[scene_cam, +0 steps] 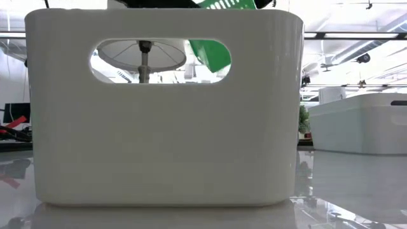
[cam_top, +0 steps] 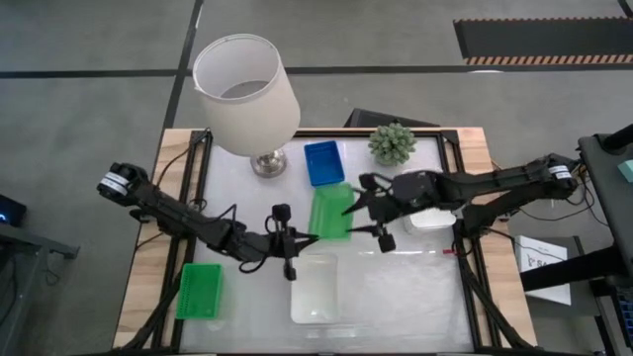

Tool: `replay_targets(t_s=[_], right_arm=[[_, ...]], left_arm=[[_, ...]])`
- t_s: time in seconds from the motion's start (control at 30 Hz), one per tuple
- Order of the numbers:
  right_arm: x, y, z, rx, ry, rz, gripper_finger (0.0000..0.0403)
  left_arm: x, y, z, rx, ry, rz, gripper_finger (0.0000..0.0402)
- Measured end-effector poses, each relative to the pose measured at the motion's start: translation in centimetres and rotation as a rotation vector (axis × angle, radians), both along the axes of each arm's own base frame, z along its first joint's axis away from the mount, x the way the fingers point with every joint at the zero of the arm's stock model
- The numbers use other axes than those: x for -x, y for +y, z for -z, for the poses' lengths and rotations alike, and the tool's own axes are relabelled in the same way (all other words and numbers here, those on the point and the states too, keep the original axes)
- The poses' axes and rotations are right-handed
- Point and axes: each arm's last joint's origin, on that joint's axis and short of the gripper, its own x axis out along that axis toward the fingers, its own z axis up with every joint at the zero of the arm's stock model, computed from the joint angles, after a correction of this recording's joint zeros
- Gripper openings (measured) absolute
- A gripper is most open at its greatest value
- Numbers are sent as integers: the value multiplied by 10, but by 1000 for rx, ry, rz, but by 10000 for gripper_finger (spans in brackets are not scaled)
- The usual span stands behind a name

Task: Stack baskets by color
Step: Stack the top green bin on the stacked green bins

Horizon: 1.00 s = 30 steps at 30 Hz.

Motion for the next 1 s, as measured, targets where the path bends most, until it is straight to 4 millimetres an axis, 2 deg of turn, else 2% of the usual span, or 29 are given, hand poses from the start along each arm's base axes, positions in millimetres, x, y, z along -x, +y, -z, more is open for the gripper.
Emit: replay_targets(t_s=[0.23, 0.4, 0.47, 0.57, 0.73, 0.87, 1.0], right_arm=[[4, -1, 1, 13, 21, 26, 187], [21, -3, -12, 24, -7, 11, 187], [29, -4, -19, 27, -31, 11, 187], [41, -6, -22, 32, -60, 4, 187], [51, -7, -12, 37, -93, 1, 187], [51, -7, 1, 48, -126, -4, 187], [49, -7, 10, 60, -148, 4, 187]], left_arm=[[3, -5, 4, -8, 57, 11, 0], [17, -25, -7, -48, 141, 83, 0], [27, -38, -15, -71, 201, 125, 0], [45, -58, -32, -8, 296, 154, 0], [79, -82, -61, 263, 432, 47, 0], [107, -96, -71, 405, 595, 6, 0], [132, -111, -71, 373, 843, 95, 0]])
